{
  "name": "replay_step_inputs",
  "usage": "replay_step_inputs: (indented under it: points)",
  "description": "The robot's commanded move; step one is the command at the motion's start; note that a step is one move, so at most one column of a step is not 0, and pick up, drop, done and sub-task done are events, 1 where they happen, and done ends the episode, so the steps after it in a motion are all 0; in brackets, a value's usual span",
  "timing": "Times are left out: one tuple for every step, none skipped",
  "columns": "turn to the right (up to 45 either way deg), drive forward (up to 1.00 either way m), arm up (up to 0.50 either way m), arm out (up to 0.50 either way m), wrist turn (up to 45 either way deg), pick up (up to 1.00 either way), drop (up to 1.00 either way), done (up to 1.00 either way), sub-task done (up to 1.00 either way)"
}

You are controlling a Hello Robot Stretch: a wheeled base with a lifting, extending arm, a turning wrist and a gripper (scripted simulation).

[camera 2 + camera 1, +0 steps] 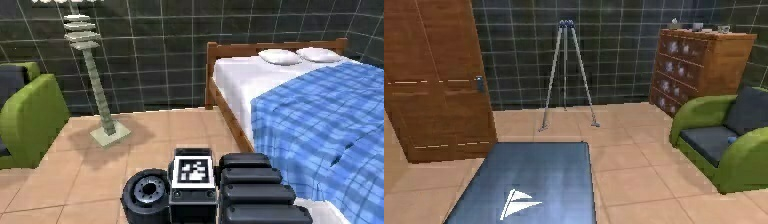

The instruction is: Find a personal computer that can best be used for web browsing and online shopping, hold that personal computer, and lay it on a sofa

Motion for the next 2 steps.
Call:
replay_step_inputs:
  points:
    - [-30.0, 0.00, 0.00, 0.00, 0.0, 0.00, 0.00, 0.00, 0.00]
    - [0.0, 0.90, 0.00, 0.00, 0.0, 0.00, 0.00, 0.00, 0.00]
